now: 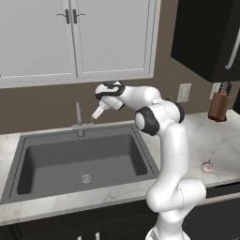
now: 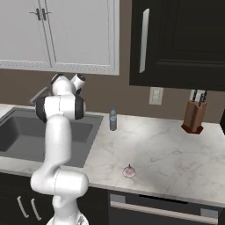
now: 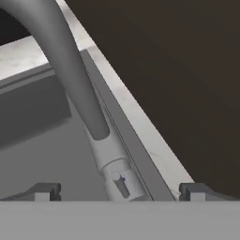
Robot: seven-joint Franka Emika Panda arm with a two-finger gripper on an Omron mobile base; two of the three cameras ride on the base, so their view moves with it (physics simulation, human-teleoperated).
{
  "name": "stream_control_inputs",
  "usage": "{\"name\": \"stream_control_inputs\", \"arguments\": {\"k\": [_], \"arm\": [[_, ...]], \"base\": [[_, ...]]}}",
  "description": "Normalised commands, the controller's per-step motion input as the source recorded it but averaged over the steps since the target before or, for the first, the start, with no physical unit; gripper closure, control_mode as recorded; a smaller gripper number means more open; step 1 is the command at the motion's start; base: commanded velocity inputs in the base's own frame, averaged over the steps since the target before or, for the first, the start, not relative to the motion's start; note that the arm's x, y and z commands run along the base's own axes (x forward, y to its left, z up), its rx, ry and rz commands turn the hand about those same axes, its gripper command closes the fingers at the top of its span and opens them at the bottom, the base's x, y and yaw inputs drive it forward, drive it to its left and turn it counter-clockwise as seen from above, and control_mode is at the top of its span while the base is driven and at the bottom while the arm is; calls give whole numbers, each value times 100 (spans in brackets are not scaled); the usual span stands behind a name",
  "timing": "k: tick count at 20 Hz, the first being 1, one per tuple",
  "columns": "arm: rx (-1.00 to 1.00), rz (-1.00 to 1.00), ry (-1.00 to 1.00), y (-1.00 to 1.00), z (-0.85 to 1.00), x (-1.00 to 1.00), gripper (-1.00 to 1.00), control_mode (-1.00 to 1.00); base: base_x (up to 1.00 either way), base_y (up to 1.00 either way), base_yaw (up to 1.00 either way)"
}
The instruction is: Turn on the sink faucet. Then move the garlic from the counter to the sink. Turn off the sink. Move the vegetable from the sink to the pot next to the stove. Finally move the pot to the rear right burner.
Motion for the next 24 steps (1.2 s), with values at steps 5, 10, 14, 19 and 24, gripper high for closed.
{"name": "stream_control_inputs", "arguments": {"k": [5,10,14,19,24], "arm": [[-3,0,0,24,0,1,-100,-100],[-8,2,-2,28,-8,0,-100,-100],[-10,3,-6,21,-11,0,-100,-100],[-6,2,0,15,-18,0,-100,-100],[-7,1,0,14,-35,0,100,-100]], "base": [[0,0,0],[0,0,0],[0,0,0],[0,0,0],[0,0,0]]}}
